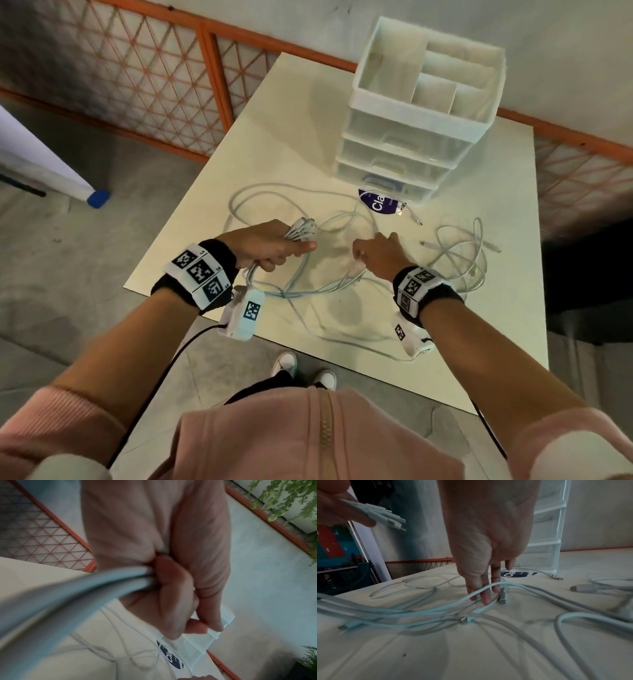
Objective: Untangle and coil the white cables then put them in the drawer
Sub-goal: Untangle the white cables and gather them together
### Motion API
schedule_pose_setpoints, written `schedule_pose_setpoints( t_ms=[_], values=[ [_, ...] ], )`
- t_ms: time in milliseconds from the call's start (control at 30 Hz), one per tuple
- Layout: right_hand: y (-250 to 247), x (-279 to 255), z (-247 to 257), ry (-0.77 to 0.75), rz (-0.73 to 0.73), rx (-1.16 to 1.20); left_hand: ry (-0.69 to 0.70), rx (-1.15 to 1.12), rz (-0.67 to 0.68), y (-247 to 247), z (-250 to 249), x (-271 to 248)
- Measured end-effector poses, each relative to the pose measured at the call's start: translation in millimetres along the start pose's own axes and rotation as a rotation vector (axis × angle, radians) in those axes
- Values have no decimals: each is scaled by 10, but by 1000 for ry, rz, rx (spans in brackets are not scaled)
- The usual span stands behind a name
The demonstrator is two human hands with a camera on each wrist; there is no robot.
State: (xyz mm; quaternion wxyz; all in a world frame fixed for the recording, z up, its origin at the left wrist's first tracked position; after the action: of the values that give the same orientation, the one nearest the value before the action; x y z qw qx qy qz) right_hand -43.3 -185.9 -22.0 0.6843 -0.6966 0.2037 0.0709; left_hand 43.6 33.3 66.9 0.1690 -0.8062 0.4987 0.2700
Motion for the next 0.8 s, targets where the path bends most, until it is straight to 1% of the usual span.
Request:
schedule_pose_setpoints(
  t_ms=[200, 267, 367, 400, 467, 533, 600, 700, 800],
  values=[
    [57, -49, -125, 15, 100, 170, -10, 5, 38, -30, -32, 48],
    [54, -51, -135, 0, 59, 127, -14, 20, 58, -24, -63, 77],
    [31, -44, -152, -74, -39, 2, -25, 46, 90, -22, -94, 111],
    [16, -53, -157, -106, -42, -27, -30, 52, 98, -20, -102, 121],
    [3, -70, -195, -141, 12, 15, -41, 75, 109, -23, -115, 148],
    [-9, -79, -251, -132, 96, 93, -51, 97, 117, -24, -130, 175],
    [-18, -109, -289, -82, 148, 134, -55, 104, 120, -18, -144, 204],
    [16, -154, -289, -33, 138, 218, -49, 108, 111, 5, -175, 246],
    [28, -178, -232, -25, 112, 200, -24, 120, 104, 35, -205, 300]
  ],
)
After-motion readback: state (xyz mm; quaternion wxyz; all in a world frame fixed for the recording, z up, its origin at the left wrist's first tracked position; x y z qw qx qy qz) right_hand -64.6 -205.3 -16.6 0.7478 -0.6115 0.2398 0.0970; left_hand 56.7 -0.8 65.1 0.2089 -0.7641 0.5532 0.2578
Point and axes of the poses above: each hand's wrist, its own x-axis towards the middle knuckle, its own y-axis out of the palm, z = x × y, the point moved 1 cm from there along x, towards the middle knuckle, and after that the axes turned 7 degrees about -x, right-handed, at the moved point
